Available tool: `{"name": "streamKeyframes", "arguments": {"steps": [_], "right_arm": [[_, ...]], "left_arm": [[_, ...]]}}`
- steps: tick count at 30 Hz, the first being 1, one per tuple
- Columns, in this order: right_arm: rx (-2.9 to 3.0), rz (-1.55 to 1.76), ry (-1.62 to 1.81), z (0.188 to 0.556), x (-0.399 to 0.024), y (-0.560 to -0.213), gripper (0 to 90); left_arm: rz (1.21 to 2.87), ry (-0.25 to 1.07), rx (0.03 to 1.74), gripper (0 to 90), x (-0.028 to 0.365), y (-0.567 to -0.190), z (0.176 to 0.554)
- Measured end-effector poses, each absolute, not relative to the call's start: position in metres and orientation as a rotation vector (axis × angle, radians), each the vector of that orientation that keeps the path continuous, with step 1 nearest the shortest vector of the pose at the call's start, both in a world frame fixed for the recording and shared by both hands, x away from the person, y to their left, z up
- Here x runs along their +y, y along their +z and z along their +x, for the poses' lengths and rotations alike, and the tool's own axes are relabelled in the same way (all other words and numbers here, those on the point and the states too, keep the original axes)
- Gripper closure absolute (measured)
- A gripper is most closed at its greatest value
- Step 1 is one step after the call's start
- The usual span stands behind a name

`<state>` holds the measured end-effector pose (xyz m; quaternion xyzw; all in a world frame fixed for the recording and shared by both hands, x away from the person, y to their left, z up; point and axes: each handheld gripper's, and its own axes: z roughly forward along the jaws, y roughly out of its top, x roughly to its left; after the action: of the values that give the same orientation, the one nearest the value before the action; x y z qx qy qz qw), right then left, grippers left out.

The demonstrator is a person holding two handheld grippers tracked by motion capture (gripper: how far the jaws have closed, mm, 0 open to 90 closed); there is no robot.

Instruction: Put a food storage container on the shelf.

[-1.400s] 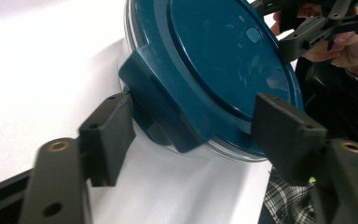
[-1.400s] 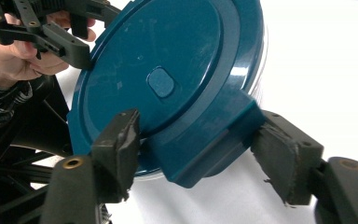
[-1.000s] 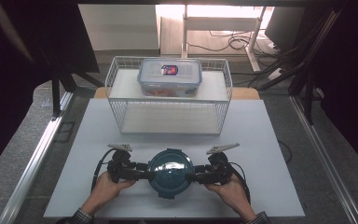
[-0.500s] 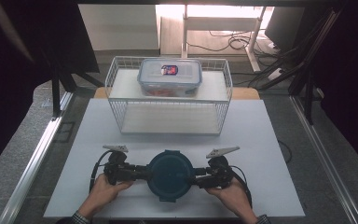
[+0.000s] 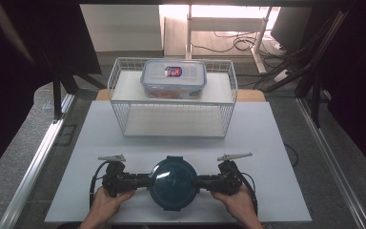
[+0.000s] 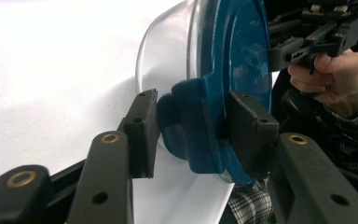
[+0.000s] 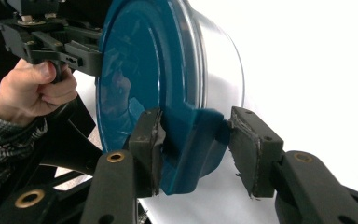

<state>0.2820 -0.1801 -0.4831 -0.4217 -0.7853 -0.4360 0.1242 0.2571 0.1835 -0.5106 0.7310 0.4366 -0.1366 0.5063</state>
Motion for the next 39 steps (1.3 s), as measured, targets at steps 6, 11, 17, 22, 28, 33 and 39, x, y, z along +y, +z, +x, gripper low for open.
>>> {"name": "streamKeyframes", "arguments": {"steps": [6, 11, 17, 22, 28, 33, 39], "right_arm": [[-2.308, -1.238, -1.286, 0.279, -0.181, -0.479, 56.5], [-2.333, -1.233, -1.335, 0.282, -0.182, -0.472, 56.6], [-2.344, -1.217, -1.390, 0.286, -0.184, -0.462, 56.8], [-2.351, -1.207, -1.440, 0.292, -0.184, -0.449, 56.8], [-2.385, -1.183, -1.488, 0.302, -0.179, -0.427, 56.9], [-2.401, -1.170, -1.519, 0.310, -0.179, -0.410, 56.8], [-2.407, -1.153, -1.568, 0.321, -0.181, -0.391, 56.8]], "left_arm": [[1.754, -0.300, 1.058, 58.5, 0.181, -0.504, 0.259], [1.753, -0.283, 1.041, 58.4, 0.180, -0.500, 0.262], [1.761, -0.248, 1.014, 58.4, 0.178, -0.488, 0.267], [1.770, -0.224, 0.990, 58.4, 0.179, -0.475, 0.273], [1.752, -0.192, 0.972, 58.4, 0.183, -0.459, 0.280], [1.748, -0.162, 0.955, 58.3, 0.183, -0.442, 0.288], [1.736, -0.130, 0.955, 58.1, 0.179, -0.420, 0.297]]}}
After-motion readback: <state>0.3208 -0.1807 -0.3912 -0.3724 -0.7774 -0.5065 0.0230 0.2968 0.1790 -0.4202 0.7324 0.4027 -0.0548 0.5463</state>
